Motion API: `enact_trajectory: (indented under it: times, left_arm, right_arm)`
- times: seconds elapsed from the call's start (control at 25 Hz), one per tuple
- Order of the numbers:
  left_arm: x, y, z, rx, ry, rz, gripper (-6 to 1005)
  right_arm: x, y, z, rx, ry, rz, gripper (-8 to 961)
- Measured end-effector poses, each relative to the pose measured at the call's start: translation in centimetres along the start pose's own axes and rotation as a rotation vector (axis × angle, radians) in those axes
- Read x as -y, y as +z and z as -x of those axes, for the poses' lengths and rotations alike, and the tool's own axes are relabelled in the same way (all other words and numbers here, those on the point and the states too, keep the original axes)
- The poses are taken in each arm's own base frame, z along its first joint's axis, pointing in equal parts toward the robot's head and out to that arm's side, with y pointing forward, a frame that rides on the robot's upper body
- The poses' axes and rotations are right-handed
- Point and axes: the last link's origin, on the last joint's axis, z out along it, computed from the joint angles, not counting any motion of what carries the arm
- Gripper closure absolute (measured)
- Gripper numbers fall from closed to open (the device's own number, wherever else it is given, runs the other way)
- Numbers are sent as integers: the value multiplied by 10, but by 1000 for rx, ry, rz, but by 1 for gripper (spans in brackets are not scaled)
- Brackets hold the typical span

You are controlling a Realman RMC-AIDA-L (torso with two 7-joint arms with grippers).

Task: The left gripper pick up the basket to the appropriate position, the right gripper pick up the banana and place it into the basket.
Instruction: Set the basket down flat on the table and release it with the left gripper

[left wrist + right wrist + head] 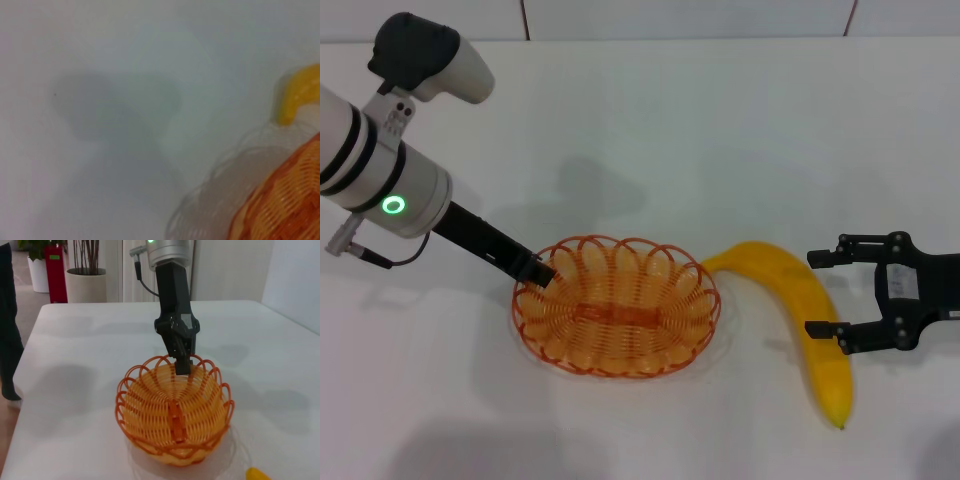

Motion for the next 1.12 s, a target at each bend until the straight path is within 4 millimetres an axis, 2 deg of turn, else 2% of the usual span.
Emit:
enact_trajectory:
  times: [0.28, 0.44, 0.8, 1.12]
  left_arm:
    - [0, 0, -1, -3, -8, -1, 929]
    - [0, 0, -1, -5, -8, -1, 722]
    - [4, -5, -4, -40, -16, -6, 531]
    - [0, -21, -3, -105, 31, -28, 387]
  right_arm:
    - [0, 1, 0, 1, 1, 1, 155]
    - [0, 1, 0, 1, 0, 1, 155]
    - [0, 0, 0, 0, 1, 0, 155]
    - [-1, -1, -1, -2, 5, -2, 155]
